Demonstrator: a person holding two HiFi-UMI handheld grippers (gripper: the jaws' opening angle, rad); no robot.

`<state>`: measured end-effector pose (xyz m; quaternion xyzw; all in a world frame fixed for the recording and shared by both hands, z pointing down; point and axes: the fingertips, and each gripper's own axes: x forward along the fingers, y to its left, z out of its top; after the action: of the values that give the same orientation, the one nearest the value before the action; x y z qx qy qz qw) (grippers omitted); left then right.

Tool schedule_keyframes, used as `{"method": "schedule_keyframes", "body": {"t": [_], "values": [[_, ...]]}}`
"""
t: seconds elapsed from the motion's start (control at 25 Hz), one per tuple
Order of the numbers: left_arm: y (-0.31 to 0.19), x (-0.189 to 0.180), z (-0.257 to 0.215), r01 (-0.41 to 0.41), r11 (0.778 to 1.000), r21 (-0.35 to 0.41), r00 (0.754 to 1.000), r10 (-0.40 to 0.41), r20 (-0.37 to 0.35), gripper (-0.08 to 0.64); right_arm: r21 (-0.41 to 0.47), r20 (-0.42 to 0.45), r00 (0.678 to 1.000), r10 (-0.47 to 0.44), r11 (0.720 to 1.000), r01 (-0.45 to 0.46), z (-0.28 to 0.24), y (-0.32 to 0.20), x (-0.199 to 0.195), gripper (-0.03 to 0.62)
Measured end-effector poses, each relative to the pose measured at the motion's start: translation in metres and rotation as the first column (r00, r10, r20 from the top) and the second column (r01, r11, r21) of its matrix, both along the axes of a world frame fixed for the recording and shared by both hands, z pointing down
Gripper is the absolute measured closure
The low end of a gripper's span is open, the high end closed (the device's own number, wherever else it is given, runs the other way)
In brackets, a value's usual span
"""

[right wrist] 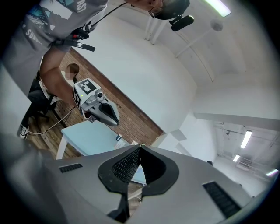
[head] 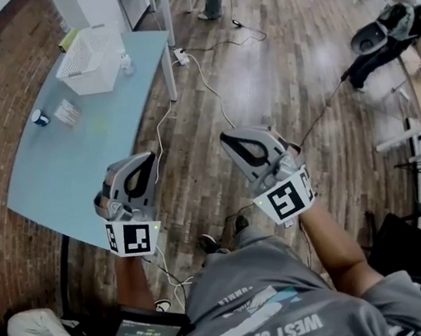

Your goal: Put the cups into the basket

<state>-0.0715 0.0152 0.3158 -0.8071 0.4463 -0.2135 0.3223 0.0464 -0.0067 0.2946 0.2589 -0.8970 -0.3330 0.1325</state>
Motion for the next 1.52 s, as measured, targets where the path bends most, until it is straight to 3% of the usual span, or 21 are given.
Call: {"method": "schedule_keyframes", "body": {"t": [0.2, 0.68, 1.04, 1.24, 1.52], "values": [[-0.029, -0.005, 0.006, 0.013, 1.0, -0.004, 1.0, -0.013, -0.01, 0.558, 0.005, 0.009, 0.999, -0.033, 0.999, 0.033, 0.002, -0.033, -0.009, 0.586], [-0.117, -0.022, -0.004, 0.176, 0.984, -0.002, 0.984, -0.176, 0.015, 0.558, -0.007, 0.038, 0.977, -0.209, 0.978, 0.209, -0.003, -0.125, -0.032, 0.586], [-0.158, -0.03, 0.015, 0.209, 0.977, -0.048, 0.978, -0.208, 0.032, 0.558, -0.059, 0.042, 0.972, -0.23, 0.971, 0.232, 0.015, -0.173, -0.039, 0.586], [-0.18, -0.06, 0.021, 0.213, 0.975, -0.067, 0.977, -0.211, 0.036, 0.558, -0.096, 0.032, 0.974, -0.224, 0.969, 0.226, 0.03, -0.195, -0.069, 0.586], [-0.223, -0.134, 0.022, 0.179, 0.981, -0.077, 0.984, -0.179, 0.016, 0.558, -0.076, 0.019, 0.98, -0.198, 0.977, 0.199, 0.02, -0.235, -0.14, 0.586]]}}
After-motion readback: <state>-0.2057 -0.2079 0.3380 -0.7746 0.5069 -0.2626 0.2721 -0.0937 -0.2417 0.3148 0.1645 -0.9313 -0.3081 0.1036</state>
